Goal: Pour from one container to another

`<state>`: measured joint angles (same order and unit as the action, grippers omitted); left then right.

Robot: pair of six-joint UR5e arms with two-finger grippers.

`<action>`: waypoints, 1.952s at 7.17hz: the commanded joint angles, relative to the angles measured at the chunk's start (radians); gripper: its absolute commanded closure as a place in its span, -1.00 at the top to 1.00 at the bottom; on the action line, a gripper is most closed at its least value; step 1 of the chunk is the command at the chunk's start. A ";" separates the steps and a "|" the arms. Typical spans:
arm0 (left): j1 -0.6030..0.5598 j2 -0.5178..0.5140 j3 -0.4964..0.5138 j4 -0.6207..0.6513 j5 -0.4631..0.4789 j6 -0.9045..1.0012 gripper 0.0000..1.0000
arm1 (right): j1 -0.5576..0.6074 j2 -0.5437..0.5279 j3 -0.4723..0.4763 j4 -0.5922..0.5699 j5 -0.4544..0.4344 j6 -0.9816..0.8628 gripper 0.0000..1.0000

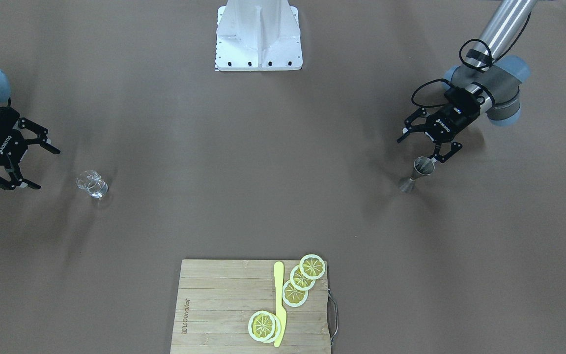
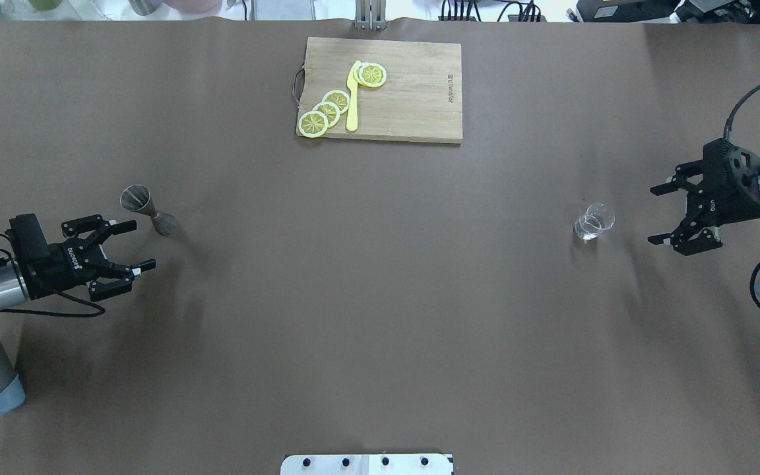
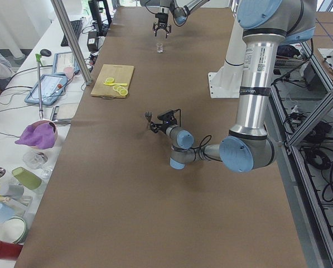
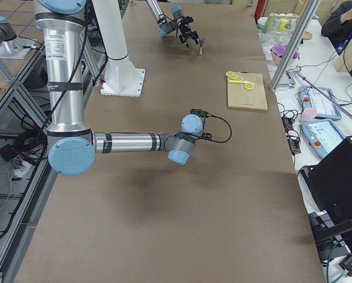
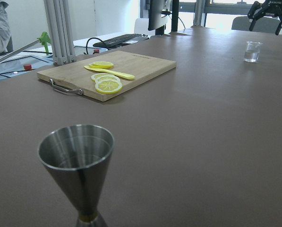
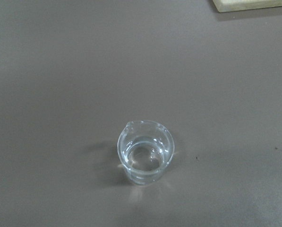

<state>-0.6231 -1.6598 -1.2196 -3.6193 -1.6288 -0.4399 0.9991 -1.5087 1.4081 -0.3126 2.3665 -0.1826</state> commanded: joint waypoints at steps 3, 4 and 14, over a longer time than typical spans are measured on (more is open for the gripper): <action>-0.015 0.078 -0.101 0.125 0.142 -0.112 0.79 | -0.049 0.016 -0.058 0.127 -0.026 0.003 0.90; -0.009 0.078 -0.106 0.131 0.158 -0.141 0.80 | -0.054 0.037 -0.101 0.174 -0.047 0.003 0.88; 0.261 0.120 -0.281 0.458 0.779 -0.400 0.80 | -0.111 0.136 -0.277 0.481 -0.102 0.221 0.91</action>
<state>-0.3671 -1.5294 -1.4933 -3.2013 -0.8928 -0.7893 0.8944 -1.3703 1.1317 0.1467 2.2653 0.0143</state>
